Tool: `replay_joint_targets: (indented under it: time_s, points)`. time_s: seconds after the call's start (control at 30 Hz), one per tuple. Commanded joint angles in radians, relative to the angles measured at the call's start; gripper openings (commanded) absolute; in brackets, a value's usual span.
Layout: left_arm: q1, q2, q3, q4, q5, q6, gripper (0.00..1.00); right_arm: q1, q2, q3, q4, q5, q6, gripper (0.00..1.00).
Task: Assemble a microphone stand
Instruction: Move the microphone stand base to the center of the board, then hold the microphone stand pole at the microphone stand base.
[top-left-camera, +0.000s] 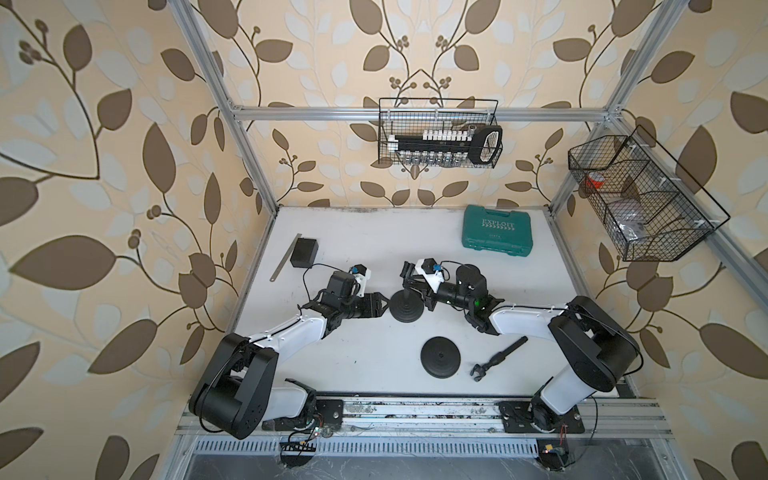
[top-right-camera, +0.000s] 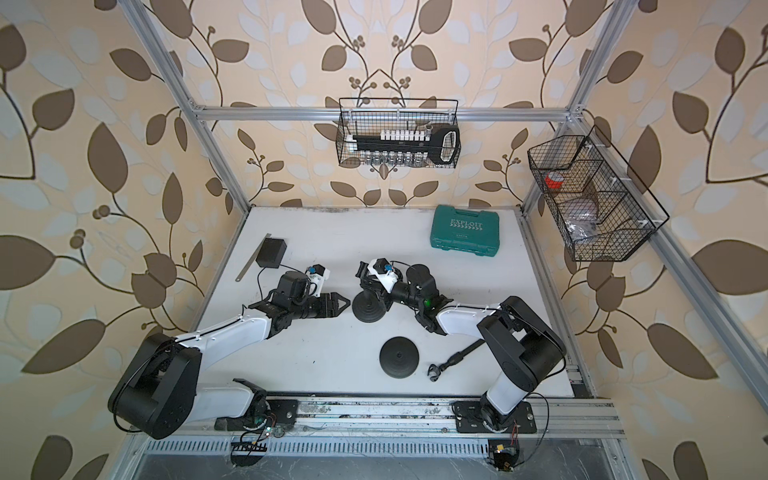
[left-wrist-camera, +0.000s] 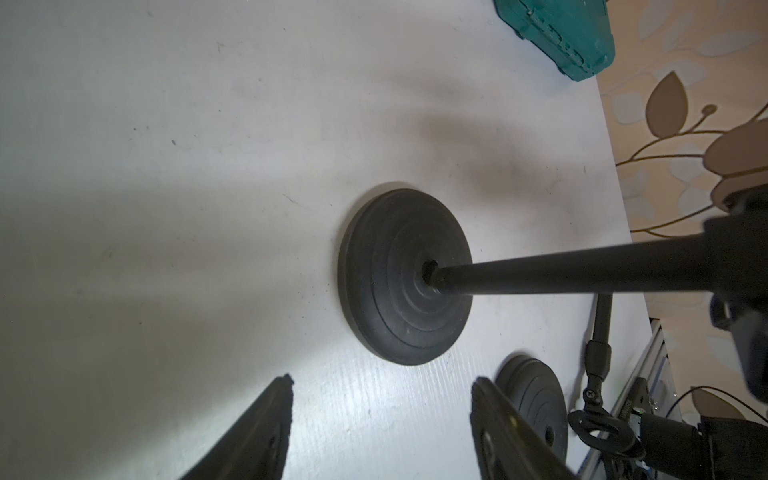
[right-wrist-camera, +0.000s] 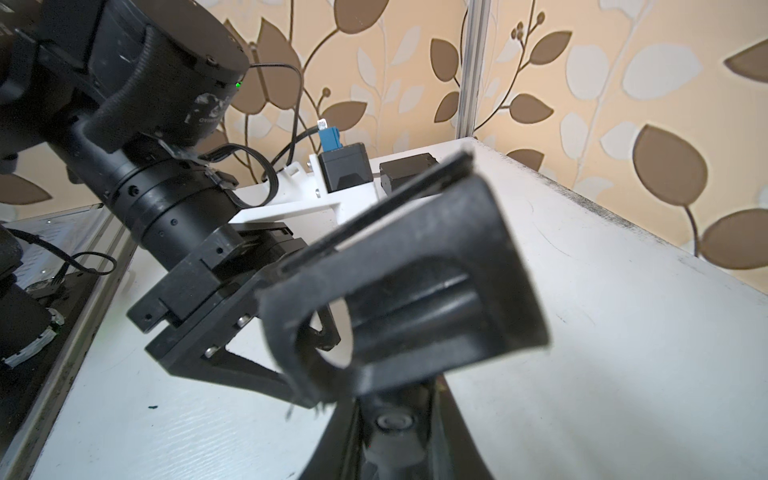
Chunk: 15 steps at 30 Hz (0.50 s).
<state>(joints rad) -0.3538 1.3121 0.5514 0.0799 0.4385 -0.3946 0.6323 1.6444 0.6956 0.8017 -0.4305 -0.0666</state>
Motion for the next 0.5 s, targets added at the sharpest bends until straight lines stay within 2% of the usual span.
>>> replay_joint_targets:
  time_s: [0.0, 0.17, 0.47]
  points:
    - [-0.005, -0.009, 0.0, 0.025, 0.023, 0.003, 0.7, -0.003, 0.024, -0.006, 0.044, 0.0, -0.011, 0.09]
    - [-0.006, -0.006, -0.008, 0.045, 0.042, -0.014, 0.7, -0.005, 0.027, -0.009, 0.045, -0.001, -0.012, 0.09]
    - [-0.005, -0.002, -0.003, 0.043, 0.005, -0.042, 0.69, -0.006, 0.035, -0.009, 0.053, -0.003, -0.012, 0.08]
